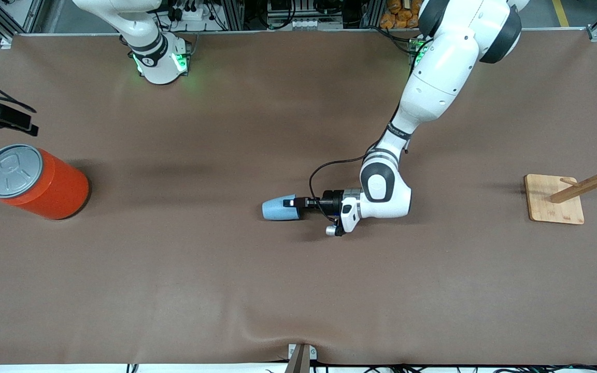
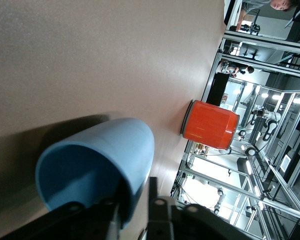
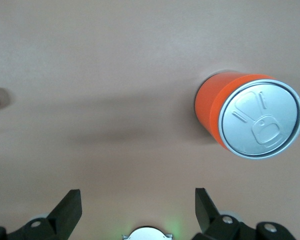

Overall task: Flip cup
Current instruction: 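Grasp the blue cup's rim with the left gripper, then lift the blue cup and carry it toward the wooden stand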

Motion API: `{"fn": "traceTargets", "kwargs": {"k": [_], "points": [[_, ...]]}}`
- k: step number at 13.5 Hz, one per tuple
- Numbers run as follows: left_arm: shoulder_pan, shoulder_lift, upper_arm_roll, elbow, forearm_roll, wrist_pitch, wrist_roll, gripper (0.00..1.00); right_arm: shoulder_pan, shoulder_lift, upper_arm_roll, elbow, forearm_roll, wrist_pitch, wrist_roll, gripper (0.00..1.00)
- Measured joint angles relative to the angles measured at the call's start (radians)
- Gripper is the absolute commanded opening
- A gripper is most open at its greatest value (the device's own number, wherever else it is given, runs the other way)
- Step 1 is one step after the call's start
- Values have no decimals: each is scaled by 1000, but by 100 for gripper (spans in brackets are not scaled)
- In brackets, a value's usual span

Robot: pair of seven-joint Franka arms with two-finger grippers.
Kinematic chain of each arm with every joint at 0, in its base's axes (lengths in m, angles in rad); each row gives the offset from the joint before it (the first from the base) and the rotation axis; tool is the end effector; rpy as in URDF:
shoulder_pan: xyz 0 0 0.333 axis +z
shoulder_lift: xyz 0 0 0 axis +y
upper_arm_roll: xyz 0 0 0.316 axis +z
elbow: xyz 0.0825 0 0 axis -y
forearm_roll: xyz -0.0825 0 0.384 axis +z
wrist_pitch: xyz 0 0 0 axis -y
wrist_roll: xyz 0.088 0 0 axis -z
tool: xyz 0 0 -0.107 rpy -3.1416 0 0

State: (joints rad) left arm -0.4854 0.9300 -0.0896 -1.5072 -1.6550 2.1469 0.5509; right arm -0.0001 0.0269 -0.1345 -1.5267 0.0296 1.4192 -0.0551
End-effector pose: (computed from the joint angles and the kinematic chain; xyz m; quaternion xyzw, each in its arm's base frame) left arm 0.5740 -0.4095 0.1231 0.8051 0.0754 -0.1112 0.5777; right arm 0.5420 -0.0688 0.6181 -0.9969 0.0385 0.0655 0.0192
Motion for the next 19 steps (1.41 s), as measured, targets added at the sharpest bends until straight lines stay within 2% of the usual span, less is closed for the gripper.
{"fn": "traceTargets", "kwargs": {"k": [5,7,9,11,15,17,19], "points": [[0,0,1,17,-7,0,0,0,11,0,9,20,7,52,221,100],[-2,-3,2,25,1,0,-16,0,21,0,10,27,7,53,196,100],[-10,-23,3,38,53,0,-87,0,19,0,5,31,7,53,60,100],[-11,-59,6,44,128,2,-158,0,14,0,0,34,6,53,-9,100],[-3,-125,23,43,268,3,-256,0,4,0,-4,62,6,31,-22,100],[-2,-158,35,44,418,4,-345,0,-13,-1,-4,76,6,25,-29,100],[3,-206,40,42,633,4,-455,0,-14,-1,0,79,6,28,-32,100]]}}
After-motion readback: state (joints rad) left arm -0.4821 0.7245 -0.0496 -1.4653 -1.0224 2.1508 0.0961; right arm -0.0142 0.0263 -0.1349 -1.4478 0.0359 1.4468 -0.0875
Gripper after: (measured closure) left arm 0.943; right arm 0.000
